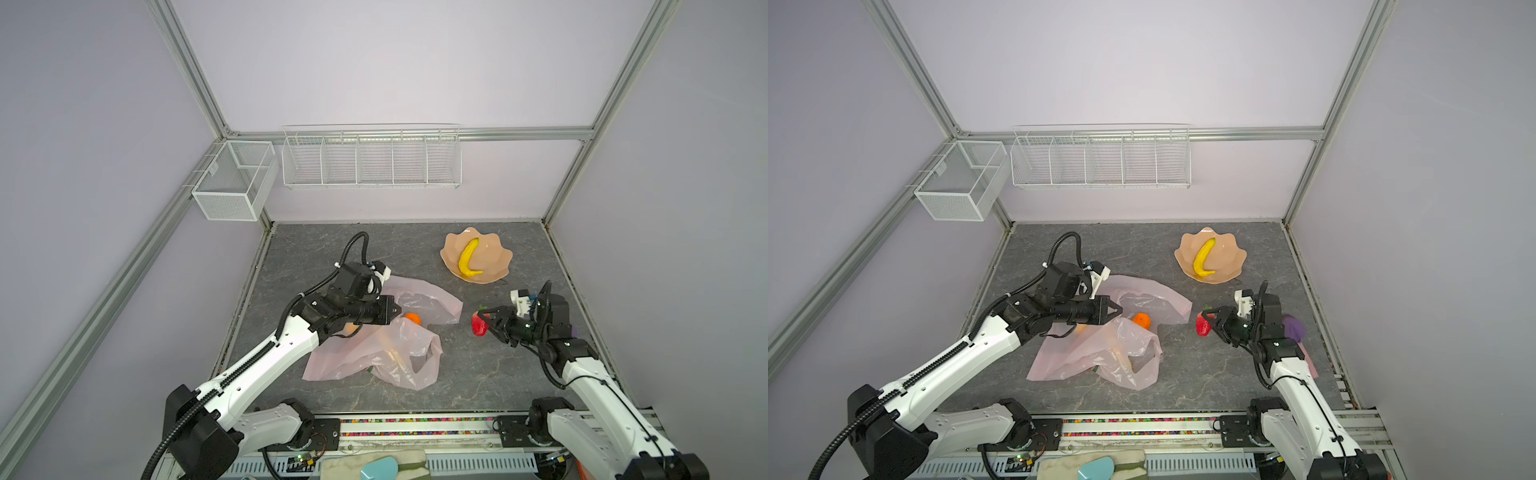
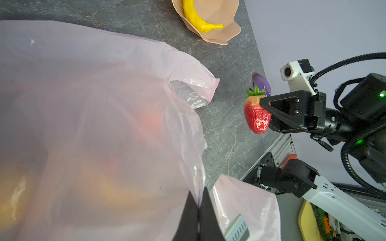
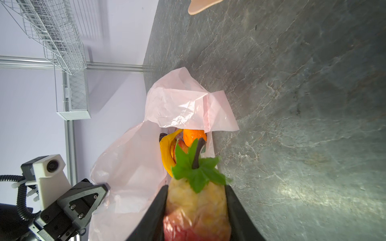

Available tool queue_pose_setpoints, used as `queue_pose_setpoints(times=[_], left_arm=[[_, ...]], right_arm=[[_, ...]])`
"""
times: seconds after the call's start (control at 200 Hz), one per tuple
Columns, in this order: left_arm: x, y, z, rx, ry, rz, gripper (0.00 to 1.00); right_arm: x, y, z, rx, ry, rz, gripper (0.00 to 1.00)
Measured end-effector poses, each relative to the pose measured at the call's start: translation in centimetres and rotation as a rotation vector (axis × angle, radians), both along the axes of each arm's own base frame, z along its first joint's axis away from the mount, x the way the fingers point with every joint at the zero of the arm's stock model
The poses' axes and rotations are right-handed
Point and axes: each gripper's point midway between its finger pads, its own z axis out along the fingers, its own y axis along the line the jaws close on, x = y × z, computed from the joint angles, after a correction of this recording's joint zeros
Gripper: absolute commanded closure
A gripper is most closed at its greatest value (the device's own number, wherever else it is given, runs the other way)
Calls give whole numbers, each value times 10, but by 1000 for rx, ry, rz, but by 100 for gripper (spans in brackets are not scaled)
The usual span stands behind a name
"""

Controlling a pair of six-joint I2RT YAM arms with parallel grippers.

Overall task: Place the fruits into the plastic bag
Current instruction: Place the fruit in the plastic bag.

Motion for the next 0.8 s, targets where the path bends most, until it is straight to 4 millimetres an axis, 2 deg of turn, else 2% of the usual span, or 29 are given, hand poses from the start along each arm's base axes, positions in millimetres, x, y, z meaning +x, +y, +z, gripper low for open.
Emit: queue_pose_setpoints(times=[0.1,0.235,0.585,0.8], left_arm=[[0,0,0,-1,-2,0,100],[1,-1,1,-6,-6,0,100],[1,-2,2,-11,-9,-2,100],[2,-2,3,-13,-11,-3,100]], right_arm=[[2,7,1,10,-5,17,71],[2,29,-2,22,4,71,72],[-7,104,-23,7,51,234,72],[-2,166,-22,12,32,342,73]])
